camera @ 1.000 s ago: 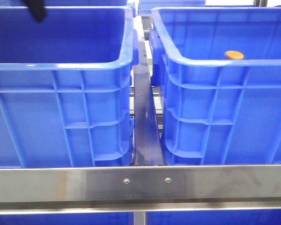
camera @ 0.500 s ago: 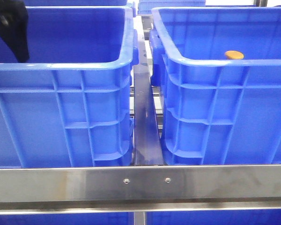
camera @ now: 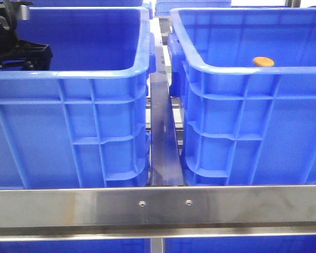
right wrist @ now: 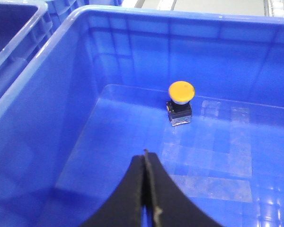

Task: Pick red and yellow buttons and place in box
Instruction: 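Reach the left gripper back into the button bin and grasp a red-capped button, then lift the red button and pass it to the right gripper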

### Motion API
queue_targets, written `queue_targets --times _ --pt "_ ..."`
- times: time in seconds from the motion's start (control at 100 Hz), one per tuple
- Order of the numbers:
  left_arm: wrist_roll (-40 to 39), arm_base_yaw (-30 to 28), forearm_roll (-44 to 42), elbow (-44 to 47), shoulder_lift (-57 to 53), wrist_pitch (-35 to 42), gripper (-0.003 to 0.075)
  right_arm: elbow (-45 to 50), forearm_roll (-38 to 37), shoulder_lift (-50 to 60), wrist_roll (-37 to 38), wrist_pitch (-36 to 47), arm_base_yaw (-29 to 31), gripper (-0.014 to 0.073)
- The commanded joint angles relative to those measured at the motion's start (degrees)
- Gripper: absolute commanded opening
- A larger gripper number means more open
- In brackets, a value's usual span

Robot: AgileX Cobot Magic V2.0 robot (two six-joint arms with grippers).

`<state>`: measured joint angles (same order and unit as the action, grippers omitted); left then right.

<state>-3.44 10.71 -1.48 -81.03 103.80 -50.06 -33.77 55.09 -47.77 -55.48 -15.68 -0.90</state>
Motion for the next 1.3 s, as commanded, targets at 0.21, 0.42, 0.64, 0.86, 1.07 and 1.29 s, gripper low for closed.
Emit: queue_targets --times 0.21,0.42,0.64,0.86,1.07,1.29 --pt "-0.78 -0.2 1.06 -1.75 -2.3 1.95 0.0104 -1.63 0.98 0.6 -0.56 1.42 0.26 -0.0063" --pt "-0.78 0.04 1.06 -1.75 -4.12 1.75 -0.0013 -1.63 0.98 0.6 -0.56 1.42 0.26 -0.0063" --pt "2.42 3.07 2.24 -1.75 -12.06 2.32 -0.0013 -1.63 0.98 0.6 -0.56 1.49 0.26 -0.0063" --pt "14.22 8.65 9.43 -1.75 -19.23 3.35 -0.0013 -2.97 1.03 0.55 -0.56 0.09 0.26 -0.0055" --pt "18.67 15.68 11.49 -1.75 -21.07 3.74 -0.0013 -9.51 1.54 -3.75 -0.56 -10.9 0.26 0.0102" --pt "21.2 23.6 11.61 -1.75 -21.07 4.09 -0.0013 -17.09 9.69 -11.99 2.67 -22.67 0.26 0.0451"
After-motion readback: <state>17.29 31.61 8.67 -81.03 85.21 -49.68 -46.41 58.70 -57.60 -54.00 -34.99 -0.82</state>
